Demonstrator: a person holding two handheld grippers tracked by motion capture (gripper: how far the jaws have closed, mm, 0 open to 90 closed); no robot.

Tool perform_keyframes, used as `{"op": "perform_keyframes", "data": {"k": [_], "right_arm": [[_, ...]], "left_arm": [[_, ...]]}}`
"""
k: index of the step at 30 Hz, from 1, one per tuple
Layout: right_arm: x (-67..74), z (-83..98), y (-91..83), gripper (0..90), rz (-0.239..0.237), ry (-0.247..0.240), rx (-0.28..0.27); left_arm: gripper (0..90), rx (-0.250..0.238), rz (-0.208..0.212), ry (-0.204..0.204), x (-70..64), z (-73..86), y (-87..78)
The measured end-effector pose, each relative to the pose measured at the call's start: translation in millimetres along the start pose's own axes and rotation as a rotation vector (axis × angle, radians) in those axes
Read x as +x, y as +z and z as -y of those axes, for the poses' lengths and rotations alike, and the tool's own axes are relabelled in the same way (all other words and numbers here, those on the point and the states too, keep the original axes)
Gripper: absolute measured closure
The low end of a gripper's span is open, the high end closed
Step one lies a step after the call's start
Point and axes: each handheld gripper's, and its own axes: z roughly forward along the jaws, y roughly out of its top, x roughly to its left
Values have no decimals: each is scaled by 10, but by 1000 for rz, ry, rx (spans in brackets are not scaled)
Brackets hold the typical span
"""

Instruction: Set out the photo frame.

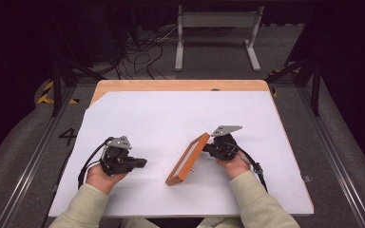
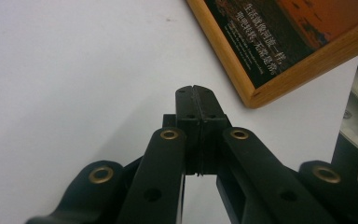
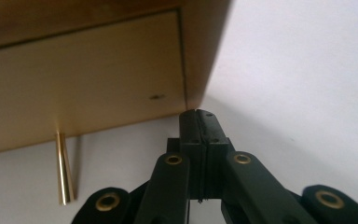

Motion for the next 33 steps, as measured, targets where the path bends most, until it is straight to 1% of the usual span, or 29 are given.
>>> {"op": "perform_keyframes", "data": {"k": [1,2,5,7,8,9,10,11,12,16,17,20,21,24,26,28,29,30,31,33], "right_arm": [[-6,5,-32,900,10,-4,6],[-9,16,-63,900,22,-10,8],[-13,58,-149,900,40,-35,5],[-14,84,-222,900,53,-54,5],[-14,84,-222,900,53,-54,5],[-19,95,-265,900,59,-58,1],[-31,107,-331,900,65,-56,-12],[-31,107,-331,900,65,-56,-12],[-36,111,-360,900,68,-57,-18],[-51,136,-454,900,76,-55,-31],[-57,144,-474,900,77,-52,-33],[-62,179,-513,900,83,-40,-30],[-57,189,-518,900,82,-39,-30],[-29,213,-553,900,84,-47,-24],[-14,220,-588,900,85,-47,-29],[-7,229,-622,900,88,-48,-35],[-5,233,-636,900,87,-47,-36],[-5,242,-662,900,89,-48,-40],[-3,249,-684,900,91,-45,-43],[1,255,-714,900,93,-44,-48]], "left_arm": [[896,1,9,1,-12,-7,18],[896,3,9,13,-20,-15,36],[897,15,21,28,-54,-38,95],[897,38,36,52,-87,-57,167],[897,38,36,52,-87,-57,167],[897,54,38,61,-103,-64,202],[897,80,45,75,-131,-77,271],[897,80,45,75,-131,-77,271],[897,92,43,83,-143,-84,300],[897,110,60,99,-184,-116,411],[897,115,64,98,-193,-121,434],[897,140,71,111,-217,-145,521],[897,149,84,107,-228,-152,542],[897,169,95,127,-261,-171,599],[897,182,121,132,-275,-177,654],[896,183,131,125,-277,-180,678],[896,183,150,116,-268,-182,686],[897,183,150,116,-268,-182,686],[897,175,162,114,-264,-182,700],[897,178,181,121,-289,-190,725]]}}
